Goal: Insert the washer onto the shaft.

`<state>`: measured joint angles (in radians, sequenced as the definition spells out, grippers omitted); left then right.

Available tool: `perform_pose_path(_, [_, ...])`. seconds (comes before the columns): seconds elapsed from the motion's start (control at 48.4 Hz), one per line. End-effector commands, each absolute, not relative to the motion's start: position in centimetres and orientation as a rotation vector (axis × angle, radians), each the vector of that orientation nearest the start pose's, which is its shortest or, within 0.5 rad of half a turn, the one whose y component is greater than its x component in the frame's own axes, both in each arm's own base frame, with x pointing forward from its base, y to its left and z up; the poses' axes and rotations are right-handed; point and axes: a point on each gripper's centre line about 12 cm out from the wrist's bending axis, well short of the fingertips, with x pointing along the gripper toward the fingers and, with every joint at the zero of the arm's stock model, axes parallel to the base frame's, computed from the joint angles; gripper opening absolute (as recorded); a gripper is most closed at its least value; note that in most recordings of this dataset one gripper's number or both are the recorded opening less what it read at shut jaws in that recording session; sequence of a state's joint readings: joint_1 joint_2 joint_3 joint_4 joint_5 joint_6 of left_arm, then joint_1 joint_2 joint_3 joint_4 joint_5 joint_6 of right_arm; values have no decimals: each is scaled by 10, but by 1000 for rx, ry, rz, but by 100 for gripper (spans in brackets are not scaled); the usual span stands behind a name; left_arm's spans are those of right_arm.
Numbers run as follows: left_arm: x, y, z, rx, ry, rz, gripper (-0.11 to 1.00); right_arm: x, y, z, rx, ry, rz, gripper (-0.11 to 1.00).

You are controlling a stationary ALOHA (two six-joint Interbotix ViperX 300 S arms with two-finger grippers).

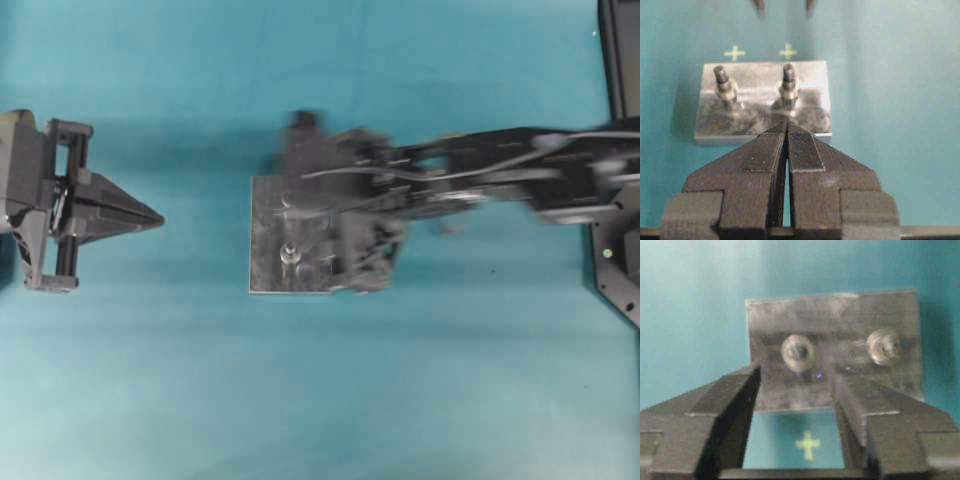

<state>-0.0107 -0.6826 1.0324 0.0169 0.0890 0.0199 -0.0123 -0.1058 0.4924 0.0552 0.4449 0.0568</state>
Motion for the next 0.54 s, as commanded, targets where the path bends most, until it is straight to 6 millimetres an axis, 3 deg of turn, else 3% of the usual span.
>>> perform_pose_path(0.0, [246,-3,251,45,414,-19,0,368,-3,249,135,698,-40,52])
perform_pose_path(0.165, [244,-3,255,45,399,-19,0,337,-3,247,173,603,-52,43])
perform_pose_path(0.516, [236,-3,255,40,382,-18,0,294,-2,233,164,589,-49,41])
